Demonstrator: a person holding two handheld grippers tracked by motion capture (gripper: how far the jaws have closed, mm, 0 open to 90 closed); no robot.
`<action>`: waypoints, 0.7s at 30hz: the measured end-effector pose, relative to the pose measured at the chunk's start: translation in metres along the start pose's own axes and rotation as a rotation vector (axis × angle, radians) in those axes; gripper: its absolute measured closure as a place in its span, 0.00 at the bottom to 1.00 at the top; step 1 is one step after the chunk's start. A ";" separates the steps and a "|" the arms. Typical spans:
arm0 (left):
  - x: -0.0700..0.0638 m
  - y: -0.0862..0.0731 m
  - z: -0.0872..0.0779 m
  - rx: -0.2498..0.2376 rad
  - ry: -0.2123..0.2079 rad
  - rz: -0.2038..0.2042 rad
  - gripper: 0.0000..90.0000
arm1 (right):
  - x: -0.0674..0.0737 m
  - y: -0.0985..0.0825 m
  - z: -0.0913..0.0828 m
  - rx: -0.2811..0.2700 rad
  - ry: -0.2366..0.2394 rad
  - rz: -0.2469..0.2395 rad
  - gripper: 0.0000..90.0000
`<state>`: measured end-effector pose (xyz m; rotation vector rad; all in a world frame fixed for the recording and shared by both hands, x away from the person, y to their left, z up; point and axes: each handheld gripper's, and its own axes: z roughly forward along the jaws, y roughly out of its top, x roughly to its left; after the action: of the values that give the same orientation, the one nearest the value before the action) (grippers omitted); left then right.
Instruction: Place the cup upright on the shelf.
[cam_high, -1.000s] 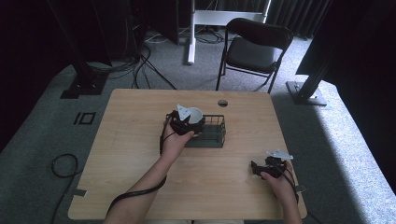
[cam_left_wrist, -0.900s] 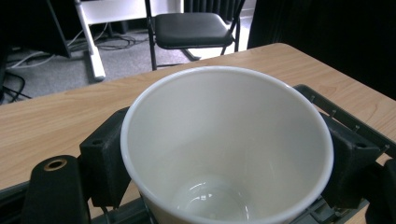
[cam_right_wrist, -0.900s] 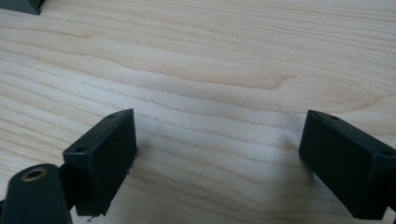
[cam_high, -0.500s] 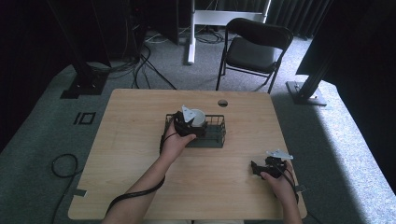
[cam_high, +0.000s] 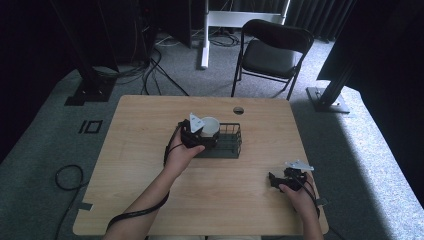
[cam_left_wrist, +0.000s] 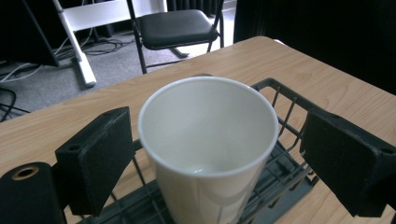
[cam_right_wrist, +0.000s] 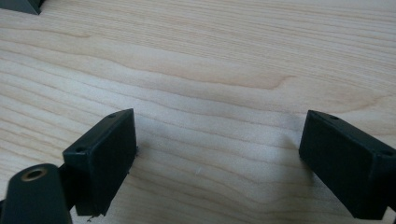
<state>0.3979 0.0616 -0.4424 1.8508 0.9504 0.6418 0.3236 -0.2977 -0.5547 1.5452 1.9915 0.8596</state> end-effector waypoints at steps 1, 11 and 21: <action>0.000 0.000 -0.002 -0.003 0.003 -0.005 0.12 | 0.000 0.000 0.000 0.000 0.000 0.000 0.12; 0.005 -0.005 -0.021 -0.013 -0.016 0.003 0.12 | 0.000 0.000 0.000 0.000 0.000 -0.002 0.12; 0.015 -0.023 -0.043 -0.025 -0.005 -0.025 0.12 | 0.000 0.000 0.000 -0.001 0.000 -0.002 0.12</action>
<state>0.3661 0.1013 -0.4446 1.8152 0.9565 0.6305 0.3238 -0.2978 -0.5547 1.5418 1.9921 0.8598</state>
